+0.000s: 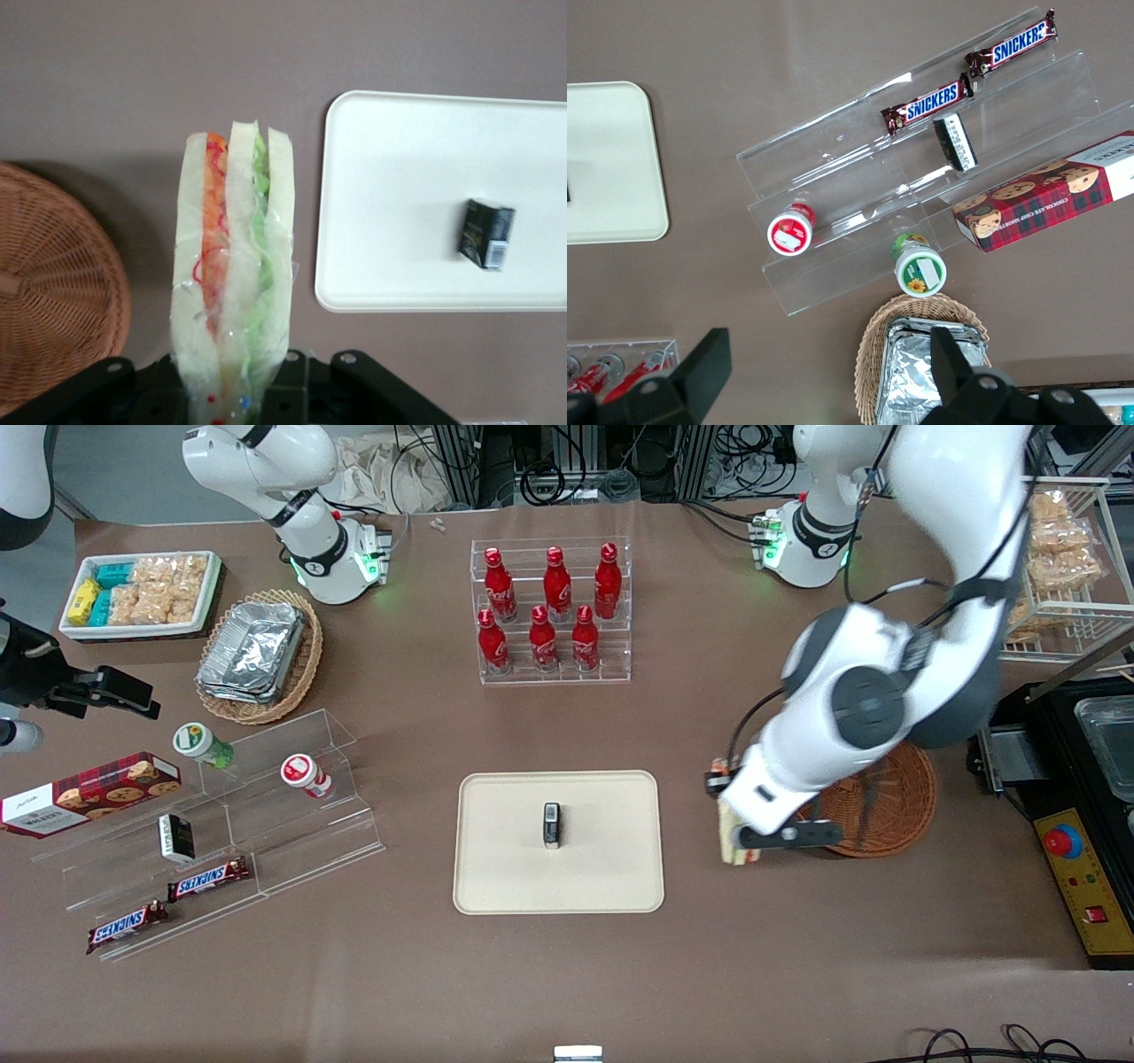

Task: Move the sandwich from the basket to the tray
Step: 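Lift the sandwich and carry it with the left gripper toward the cream tray, then lower the sandwich onto the tray beside the black box and open the left gripper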

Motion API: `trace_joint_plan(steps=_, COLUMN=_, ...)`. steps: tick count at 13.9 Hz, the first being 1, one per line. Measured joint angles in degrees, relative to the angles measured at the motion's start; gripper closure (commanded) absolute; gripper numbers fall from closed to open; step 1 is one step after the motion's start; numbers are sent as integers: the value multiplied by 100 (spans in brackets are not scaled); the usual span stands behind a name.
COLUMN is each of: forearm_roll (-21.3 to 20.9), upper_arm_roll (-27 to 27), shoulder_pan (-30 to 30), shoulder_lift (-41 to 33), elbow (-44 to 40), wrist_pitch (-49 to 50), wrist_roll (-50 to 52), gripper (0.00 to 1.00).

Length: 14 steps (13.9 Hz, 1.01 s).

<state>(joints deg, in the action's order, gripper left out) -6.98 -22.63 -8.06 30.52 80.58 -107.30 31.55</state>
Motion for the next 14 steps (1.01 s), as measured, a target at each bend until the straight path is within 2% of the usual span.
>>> trace_joint_plan(steps=5, forearm_roll=-186, upper_arm_roll=-2, shoulder_pan=-415, shoulder_lift=1021, elbow=-87, wrist_pitch=-1210, wrist_roll=127, gripper=100)
trace_joint_plan(steps=10, forearm_roll=-192, upper_arm_roll=180, shoulder_pan=-831, shoulder_lift=1799, elbow=-799, wrist_pitch=-1358, wrist_roll=129, gripper=100)
trace_joint_plan(steps=14, forearm_roll=-220, upper_arm_roll=229, shoulder_pan=-915, shoulder_lift=2070, elbow=-944, wrist_pitch=-1525, wrist_roll=129, gripper=96)
